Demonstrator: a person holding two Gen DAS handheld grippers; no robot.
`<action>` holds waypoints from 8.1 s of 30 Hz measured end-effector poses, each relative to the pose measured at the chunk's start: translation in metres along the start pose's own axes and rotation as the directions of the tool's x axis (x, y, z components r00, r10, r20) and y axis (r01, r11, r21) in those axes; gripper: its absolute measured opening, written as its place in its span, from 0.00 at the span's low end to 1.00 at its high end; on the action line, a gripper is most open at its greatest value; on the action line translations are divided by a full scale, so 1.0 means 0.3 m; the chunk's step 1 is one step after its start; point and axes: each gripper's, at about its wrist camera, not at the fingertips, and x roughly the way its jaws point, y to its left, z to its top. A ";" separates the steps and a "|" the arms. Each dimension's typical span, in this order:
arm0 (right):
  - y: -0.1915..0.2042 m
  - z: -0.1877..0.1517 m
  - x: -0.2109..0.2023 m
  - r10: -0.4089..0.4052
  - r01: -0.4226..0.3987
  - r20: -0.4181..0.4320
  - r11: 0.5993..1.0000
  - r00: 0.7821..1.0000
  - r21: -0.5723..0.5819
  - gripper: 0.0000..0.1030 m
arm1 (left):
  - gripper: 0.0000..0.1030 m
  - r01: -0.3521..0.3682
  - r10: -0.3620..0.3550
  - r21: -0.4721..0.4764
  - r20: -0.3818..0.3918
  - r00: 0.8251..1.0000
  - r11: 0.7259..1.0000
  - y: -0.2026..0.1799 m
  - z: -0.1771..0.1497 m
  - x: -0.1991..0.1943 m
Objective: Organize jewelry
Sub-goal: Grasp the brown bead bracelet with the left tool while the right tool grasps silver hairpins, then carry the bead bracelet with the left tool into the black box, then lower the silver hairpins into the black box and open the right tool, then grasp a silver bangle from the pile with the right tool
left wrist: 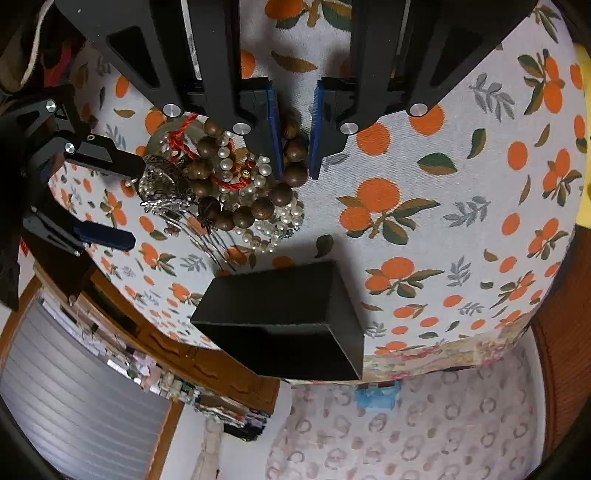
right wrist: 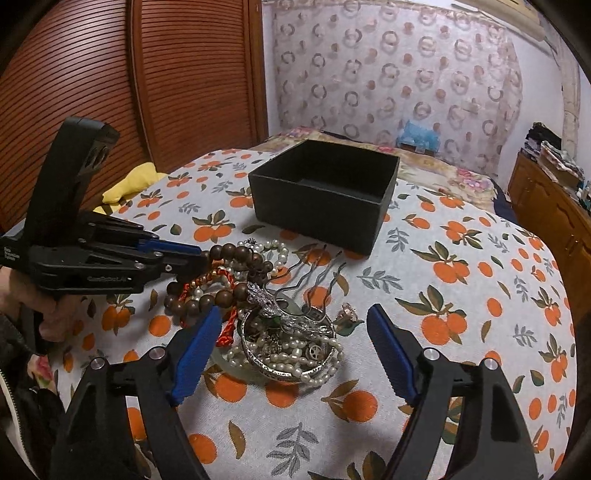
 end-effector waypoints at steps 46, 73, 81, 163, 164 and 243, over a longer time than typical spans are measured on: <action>-0.079 0.116 -0.017 -0.032 0.033 0.017 0.995 0.999 -0.093 0.12 | 0.12 -0.045 0.034 0.032 0.285 0.958 0.998 -0.096 0.079 -0.302; -0.165 0.210 -0.166 -0.084 0.095 0.126 0.992 0.989 -0.085 0.09 | 0.12 -0.057 0.026 0.078 0.354 0.935 0.995 -0.130 0.240 -0.350; -0.189 0.314 -0.144 -0.062 0.081 0.159 0.990 0.985 -0.113 0.09 | 0.12 -0.067 0.033 0.087 0.342 0.939 0.994 -0.111 0.398 -0.281; -0.154 0.017 -0.099 -0.048 0.048 0.040 0.999 0.998 0.011 0.33 | 0.38 -0.041 0.038 0.021 0.144 0.989 0.999 -0.100 -0.013 -0.163; -0.148 0.005 -0.095 -0.038 0.038 0.035 0.999 0.999 0.014 0.33 | 0.38 -0.042 0.039 0.018 0.138 0.990 0.999 -0.098 -0.018 -0.156; -0.149 0.016 -0.002 0.024 -0.023 -0.073 1.000 0.997 0.014 0.05 | 0.38 0.004 -0.007 0.030 0.088 0.996 1.000 -0.153 -0.062 -0.084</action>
